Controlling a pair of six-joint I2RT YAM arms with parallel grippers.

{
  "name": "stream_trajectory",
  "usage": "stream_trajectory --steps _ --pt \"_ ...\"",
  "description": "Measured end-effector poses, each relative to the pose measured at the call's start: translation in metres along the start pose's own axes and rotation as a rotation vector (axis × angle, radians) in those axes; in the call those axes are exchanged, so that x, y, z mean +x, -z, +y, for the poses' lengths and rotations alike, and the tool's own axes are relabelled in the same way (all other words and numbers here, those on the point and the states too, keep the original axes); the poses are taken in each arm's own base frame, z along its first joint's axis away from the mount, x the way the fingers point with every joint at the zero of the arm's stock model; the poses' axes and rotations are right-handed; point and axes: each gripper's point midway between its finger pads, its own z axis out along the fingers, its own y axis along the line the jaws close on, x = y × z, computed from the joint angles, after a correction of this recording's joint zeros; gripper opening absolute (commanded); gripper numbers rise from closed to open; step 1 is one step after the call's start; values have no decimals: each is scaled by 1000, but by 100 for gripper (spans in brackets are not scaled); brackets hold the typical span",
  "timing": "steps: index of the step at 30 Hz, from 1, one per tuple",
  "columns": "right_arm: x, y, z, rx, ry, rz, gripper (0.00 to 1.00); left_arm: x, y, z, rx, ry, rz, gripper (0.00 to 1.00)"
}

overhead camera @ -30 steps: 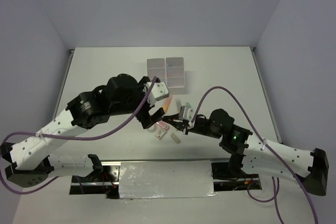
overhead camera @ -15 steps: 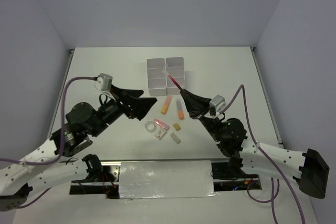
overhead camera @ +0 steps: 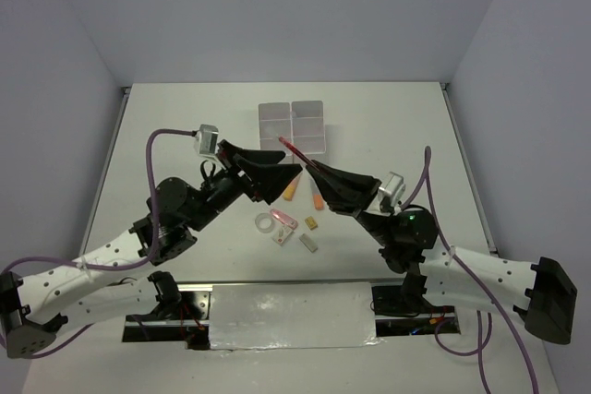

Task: Sort the stationery into containers
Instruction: Close the pen cap on the pen.

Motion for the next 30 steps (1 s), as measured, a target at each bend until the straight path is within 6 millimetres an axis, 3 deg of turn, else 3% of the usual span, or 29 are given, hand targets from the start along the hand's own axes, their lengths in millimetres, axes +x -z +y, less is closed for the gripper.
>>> stream_trajectory --steps 5,6,12,13,14,18,19,20,21,22,25,26,30 --pt "8 0 12 -55 -20 18 0 -22 -2 -17 74 -14 -90 88" --pt "9 0 15 -66 -25 18 0 -24 -2 -19 85 -15 -103 83" --pt "9 -1 21 -91 -37 11 0 -23 -4 -22 108 -27 -111 75" --pt "9 -2 22 -95 -38 12 0 -21 -5 -21 107 -28 -106 67" --pt "9 -2 22 -97 -39 13 0 -19 -6 -20 108 -27 -101 67" --pt "7 -3 25 -107 -43 4 0 -15 -6 -17 104 -28 -93 37" --pt "5 -4 25 -111 -45 -2 0 -15 -6 -16 103 -30 -93 25" --pt "5 -5 26 -110 -46 -4 0 -16 -6 -19 114 -19 -96 21" --pt "7 -5 27 -115 -46 3 1 -19 -5 -24 136 -9 -101 9" --pt "10 -6 28 -120 -50 7 2 -19 -5 -26 145 -7 -103 4" --pt "13 -7 29 -118 -51 11 19 -19 -5 -27 148 -13 -96 0" --pt "13 -7 29 -119 -52 12 34 -19 -5 -27 146 -19 -93 0" --pt "22 -5 36 -154 -64 47 68 -18 -6 -30 147 -76 -61 0"
